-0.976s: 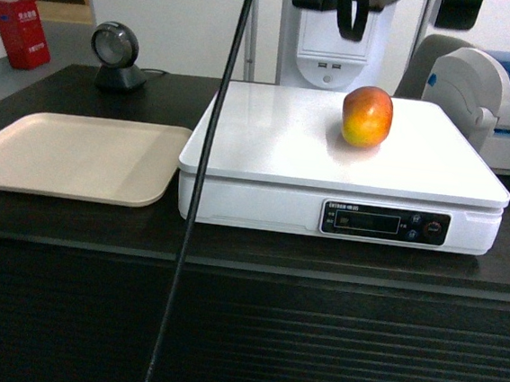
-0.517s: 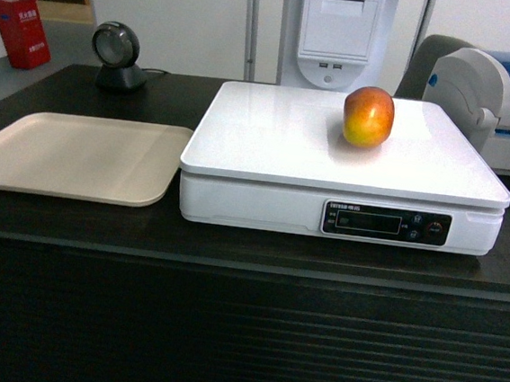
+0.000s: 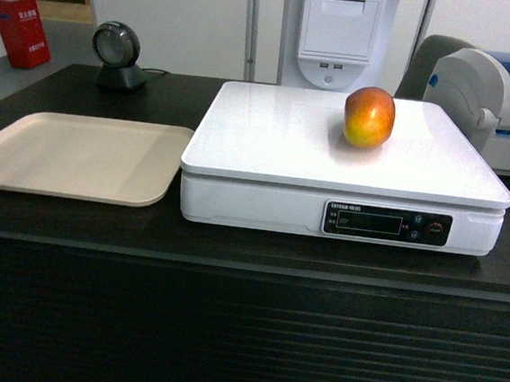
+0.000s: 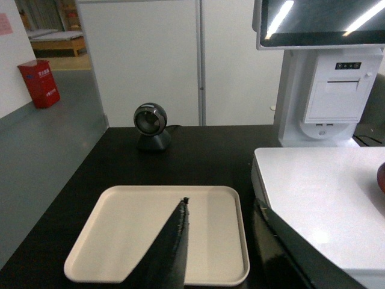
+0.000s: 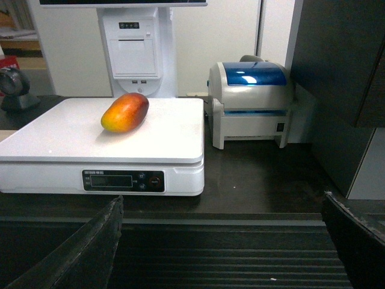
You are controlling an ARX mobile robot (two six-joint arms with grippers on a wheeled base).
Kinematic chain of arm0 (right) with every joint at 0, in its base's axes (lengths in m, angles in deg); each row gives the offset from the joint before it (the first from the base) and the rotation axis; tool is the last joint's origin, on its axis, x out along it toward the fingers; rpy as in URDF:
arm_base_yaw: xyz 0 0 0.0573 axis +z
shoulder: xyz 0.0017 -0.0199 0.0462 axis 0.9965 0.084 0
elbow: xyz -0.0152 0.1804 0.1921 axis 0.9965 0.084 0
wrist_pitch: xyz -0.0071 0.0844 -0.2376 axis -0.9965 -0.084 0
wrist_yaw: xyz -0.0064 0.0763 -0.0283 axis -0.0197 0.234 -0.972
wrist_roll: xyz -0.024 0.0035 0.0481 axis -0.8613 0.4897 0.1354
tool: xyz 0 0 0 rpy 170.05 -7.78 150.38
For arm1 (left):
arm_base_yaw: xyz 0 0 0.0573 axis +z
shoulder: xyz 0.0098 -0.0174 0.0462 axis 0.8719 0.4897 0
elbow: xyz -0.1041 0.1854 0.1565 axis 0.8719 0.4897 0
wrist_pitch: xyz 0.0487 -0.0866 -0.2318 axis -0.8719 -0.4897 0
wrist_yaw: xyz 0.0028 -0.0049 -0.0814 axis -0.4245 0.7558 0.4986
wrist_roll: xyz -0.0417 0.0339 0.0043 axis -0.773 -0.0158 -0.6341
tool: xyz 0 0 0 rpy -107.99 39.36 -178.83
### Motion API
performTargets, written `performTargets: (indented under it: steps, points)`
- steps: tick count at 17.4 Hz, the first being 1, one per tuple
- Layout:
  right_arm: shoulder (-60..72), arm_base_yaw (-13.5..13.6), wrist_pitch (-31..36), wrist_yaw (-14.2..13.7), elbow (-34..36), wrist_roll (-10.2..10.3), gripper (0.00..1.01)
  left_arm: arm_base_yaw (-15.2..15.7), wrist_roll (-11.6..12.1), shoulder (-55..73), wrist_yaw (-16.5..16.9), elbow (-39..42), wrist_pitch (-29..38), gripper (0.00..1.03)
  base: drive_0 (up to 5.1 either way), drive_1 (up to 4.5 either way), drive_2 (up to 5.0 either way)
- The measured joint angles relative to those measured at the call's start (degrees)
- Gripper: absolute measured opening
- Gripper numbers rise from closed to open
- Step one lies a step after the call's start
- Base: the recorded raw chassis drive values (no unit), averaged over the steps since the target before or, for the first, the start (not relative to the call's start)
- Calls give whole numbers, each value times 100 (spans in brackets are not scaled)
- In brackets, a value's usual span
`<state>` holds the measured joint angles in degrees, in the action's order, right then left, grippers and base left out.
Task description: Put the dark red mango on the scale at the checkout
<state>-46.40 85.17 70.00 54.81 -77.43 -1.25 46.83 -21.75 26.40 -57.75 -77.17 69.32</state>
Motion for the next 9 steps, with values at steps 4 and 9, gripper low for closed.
performTargets:
  steps: [4,9]
  points:
    - [0,0,0,0,0,0,98,476,-20,-970,546,1397,363,2,0,0,0]
    - [0,0,0,0,0,0,98,892,-22,-2004,966,2367,306,2,0,0,0]
